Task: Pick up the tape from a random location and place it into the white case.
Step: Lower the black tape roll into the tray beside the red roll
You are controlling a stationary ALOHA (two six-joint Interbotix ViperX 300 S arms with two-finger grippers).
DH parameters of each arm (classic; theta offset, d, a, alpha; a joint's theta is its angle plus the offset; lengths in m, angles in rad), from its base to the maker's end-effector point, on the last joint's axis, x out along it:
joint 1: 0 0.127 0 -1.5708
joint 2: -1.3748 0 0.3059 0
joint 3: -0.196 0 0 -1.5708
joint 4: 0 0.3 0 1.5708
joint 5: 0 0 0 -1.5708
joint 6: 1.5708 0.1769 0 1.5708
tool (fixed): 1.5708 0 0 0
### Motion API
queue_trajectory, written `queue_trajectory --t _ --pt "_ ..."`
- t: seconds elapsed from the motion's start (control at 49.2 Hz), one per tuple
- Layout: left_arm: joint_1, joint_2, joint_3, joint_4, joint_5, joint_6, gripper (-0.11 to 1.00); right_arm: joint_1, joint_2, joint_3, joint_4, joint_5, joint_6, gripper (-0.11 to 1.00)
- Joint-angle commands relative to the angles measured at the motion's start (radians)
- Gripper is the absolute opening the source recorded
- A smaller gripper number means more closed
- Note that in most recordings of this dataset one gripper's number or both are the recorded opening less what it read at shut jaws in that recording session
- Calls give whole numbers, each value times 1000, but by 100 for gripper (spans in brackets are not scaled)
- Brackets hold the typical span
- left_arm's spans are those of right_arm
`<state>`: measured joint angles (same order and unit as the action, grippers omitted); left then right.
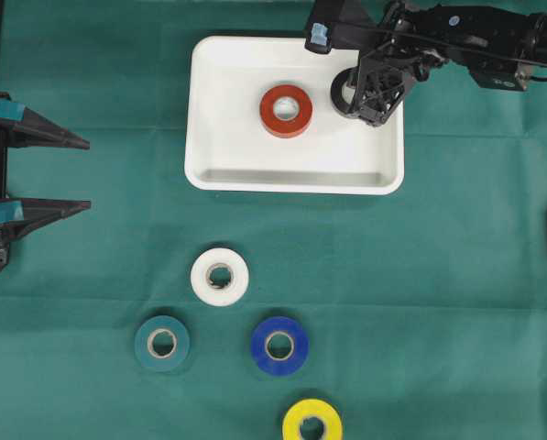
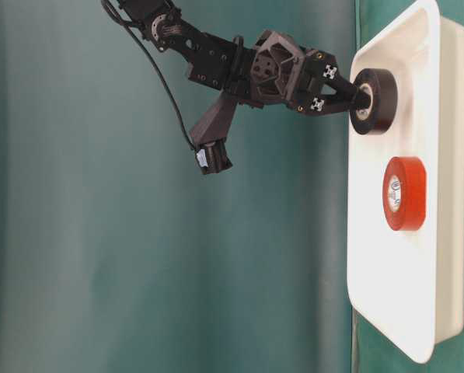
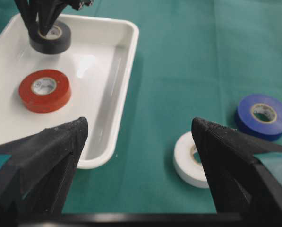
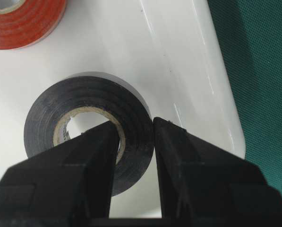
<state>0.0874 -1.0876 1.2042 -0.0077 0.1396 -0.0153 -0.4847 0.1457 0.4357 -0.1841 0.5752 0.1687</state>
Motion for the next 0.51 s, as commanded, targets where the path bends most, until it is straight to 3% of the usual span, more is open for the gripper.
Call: queue_trajectory --t 0.0,0.244,0.406,0.488 --pt "2 9 -20 -2 -6 -2 98 -3 -14 -9 -2 0 0 25" --pt "2 9 -20 0 -6 -2 98 -3 -20 -14 -2 17 6 27" --pt "2 9 -20 0 -5 -2 98 -2 -43 -12 -3 17 6 74" --pt "2 9 -20 -2 -6 -2 98 -3 -63 -11 -8 17 6 89"
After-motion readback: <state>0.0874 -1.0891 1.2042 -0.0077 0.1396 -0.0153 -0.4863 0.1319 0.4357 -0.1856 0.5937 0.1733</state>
